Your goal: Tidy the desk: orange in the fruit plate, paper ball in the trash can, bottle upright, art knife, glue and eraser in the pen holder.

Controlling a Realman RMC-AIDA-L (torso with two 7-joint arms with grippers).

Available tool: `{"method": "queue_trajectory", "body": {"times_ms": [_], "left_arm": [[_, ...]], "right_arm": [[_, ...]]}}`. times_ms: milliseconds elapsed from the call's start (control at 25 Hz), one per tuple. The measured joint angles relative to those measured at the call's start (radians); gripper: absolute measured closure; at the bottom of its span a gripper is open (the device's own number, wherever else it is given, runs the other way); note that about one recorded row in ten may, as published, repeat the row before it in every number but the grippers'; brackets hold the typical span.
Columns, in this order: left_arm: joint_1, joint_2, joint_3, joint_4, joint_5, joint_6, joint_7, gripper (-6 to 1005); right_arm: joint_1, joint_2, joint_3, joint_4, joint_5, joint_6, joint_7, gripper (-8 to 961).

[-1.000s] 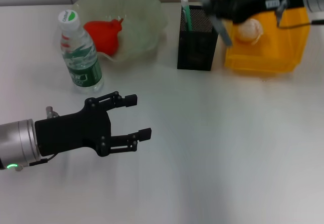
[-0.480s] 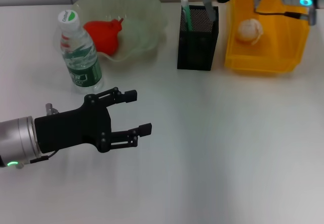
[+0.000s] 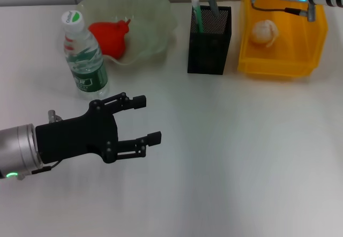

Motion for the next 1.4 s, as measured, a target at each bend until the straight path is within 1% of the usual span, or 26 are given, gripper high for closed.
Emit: {"method": "queue_trajectory", "body": {"times_ms": [240, 560, 1040, 1200, 1400], "left_arm": [[0.004, 0.002, 0.001, 0.000, 0.000, 0.000, 0.001, 158], [0.002, 0.003, 0.000, 0.000, 0.001, -0.005, -0.010, 158], [0.006, 0.006, 0.008, 0.011, 0.008, -0.005, -0.006, 158], [0.005, 0.008, 0.008, 0.013, 0.008, -0.005, -0.004, 158], [0.000, 0.009, 0.009, 0.020, 0.010, -0.005, 0.012, 158]], "right_arm": [[0.001, -0.001, 0.006, -0.003, 0.000, -0.003, 0.004, 819], [0.025, -0.003, 0.007, 0.035, -0.002, 0.001, 0.005, 819], [0.031, -0.004, -0.002, 0.035, -0.009, 0.003, 0.043, 820], [0.035, -0.009, -0.002, 0.037, -0.054, -0.001, 0.101, 820], [0.033, -0.008, -0.004, 0.043, -0.063, 0.003, 0.105, 820]]}}
